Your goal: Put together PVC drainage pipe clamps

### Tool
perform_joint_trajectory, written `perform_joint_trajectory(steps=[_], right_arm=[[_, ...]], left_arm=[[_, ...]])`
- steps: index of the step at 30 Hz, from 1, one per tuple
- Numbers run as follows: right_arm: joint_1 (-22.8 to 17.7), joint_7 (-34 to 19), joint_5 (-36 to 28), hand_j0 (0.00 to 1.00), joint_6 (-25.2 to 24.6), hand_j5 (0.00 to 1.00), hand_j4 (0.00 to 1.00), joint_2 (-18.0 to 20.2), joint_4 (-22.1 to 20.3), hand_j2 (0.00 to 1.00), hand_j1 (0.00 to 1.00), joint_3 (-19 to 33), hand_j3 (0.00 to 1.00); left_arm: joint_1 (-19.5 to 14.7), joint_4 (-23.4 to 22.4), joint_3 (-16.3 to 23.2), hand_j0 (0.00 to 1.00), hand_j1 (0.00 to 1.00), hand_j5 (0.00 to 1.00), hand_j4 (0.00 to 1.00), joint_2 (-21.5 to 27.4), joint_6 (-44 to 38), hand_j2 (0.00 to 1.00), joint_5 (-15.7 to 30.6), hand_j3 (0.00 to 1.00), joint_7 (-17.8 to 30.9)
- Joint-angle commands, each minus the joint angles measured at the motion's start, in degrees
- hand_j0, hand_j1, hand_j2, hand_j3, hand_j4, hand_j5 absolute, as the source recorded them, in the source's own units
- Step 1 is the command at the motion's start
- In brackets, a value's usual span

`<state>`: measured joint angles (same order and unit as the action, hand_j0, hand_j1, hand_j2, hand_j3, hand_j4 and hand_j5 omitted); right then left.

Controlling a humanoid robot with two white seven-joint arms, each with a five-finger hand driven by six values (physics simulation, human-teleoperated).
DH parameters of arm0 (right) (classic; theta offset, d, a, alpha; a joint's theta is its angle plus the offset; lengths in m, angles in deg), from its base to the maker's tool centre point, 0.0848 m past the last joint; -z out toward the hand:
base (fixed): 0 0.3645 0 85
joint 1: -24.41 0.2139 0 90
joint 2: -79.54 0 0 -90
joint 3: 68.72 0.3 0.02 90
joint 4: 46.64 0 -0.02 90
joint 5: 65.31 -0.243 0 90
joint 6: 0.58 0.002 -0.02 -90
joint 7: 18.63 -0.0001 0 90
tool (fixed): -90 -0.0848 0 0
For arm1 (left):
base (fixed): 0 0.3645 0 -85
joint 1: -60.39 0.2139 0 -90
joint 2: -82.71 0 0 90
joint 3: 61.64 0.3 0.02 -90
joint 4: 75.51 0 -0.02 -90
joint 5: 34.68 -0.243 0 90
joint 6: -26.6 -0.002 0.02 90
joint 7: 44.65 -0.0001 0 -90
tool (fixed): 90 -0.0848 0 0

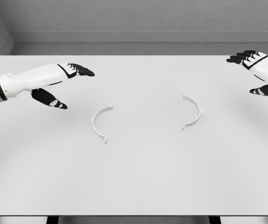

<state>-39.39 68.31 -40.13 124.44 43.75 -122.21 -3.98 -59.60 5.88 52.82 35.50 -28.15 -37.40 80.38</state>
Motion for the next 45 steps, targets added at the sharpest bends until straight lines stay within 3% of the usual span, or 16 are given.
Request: perform_joint_trajectory(steps=[1, 5, 10, 15, 18, 22, 32, 39, 45], right_arm=[[0.1, 0.1, -0.4, 1.0, 0.0, 1.0, 1.0, -0.1, 0.0, 1.0, 1.0, 0.1, 1.0], [0.0, 0.0, -0.4, 1.0, 0.0, 1.0, 1.0, -1.7, 0.0, 1.0, 1.0, 0.0, 1.0], [-0.4, -10.4, -0.2, 1.0, 0.0, 1.0, 1.0, -8.3, 0.1, 1.0, 1.0, -1.4, 1.0], [-0.4, -10.6, 0.1, 1.0, 0.0, 1.0, 1.0, -11.1, 3.1, 1.0, 1.0, -3.5, 1.0], [0.0, -10.7, 0.2, 1.0, 0.0, 1.0, 1.0, -11.8, 3.4, 1.0, 1.0, -4.0, 1.0], [1.8, -13.7, 0.1, 1.0, 0.0, 1.0, 1.0, -14.4, 7.5, 1.0, 1.0, -4.0, 1.0], [4.5, -14.1, 0.2, 1.0, 0.0, 1.0, 1.0, -16.2, 8.2, 1.0, 1.0, -4.2, 1.0], [8.3, -18.7, 0.2, 1.0, 0.0, 1.0, 1.0, -19.8, 18.3, 1.0, 1.0, -3.8, 1.0], [8.3, -19.7, 0.2, 1.0, 0.0, 1.0, 1.0, -20.6, 18.7, 1.0, 1.0, -3.8, 1.0]], left_arm=[[0.3, -0.9, -8.6, 1.0, 1.0, 1.0, 1.0, 0.4, -0.2, 1.0, 0.7, 1.0, 0.0], [1.9, -1.1, -8.8, 1.0, 1.0, 1.0, 1.0, 0.2, -0.2, 1.0, 0.4, 1.0, 0.0], [2.2, -1.2, -8.2, 1.0, 1.0, 1.0, 1.0, -0.4, -0.2, 1.0, -1.1, 1.0, 0.0], [2.2, -1.2, -6.4, 1.0, 1.0, 1.0, 1.0, -1.7, -0.2, 1.0, -1.8, 1.0, 0.0], [2.4, -1.3, -5.7, 1.0, 1.0, 1.0, 1.0, -3.2, -0.2, 1.0, -7.1, 1.0, 0.0], [3.6, -1.1, -5.9, 1.0, 1.0, 1.0, 1.0, -3.7, -0.2, 1.0, -12.6, 1.0, 0.0], [7.0, -0.6, -5.5, 1.0, 1.0, 1.0, 1.0, -3.2, -0.2, 1.0, -12.7, 1.0, 0.0], [6.9, -0.5, -5.4, 1.0, 1.0, 1.0, 1.0, -3.1, -0.2, 1.0, -12.7, 1.0, 0.0], [6.9, -0.5, -3.5, 1.0, 1.0, 1.0, 1.0, -3.4, -0.2, 1.0, -12.8, 1.0, 0.0]])
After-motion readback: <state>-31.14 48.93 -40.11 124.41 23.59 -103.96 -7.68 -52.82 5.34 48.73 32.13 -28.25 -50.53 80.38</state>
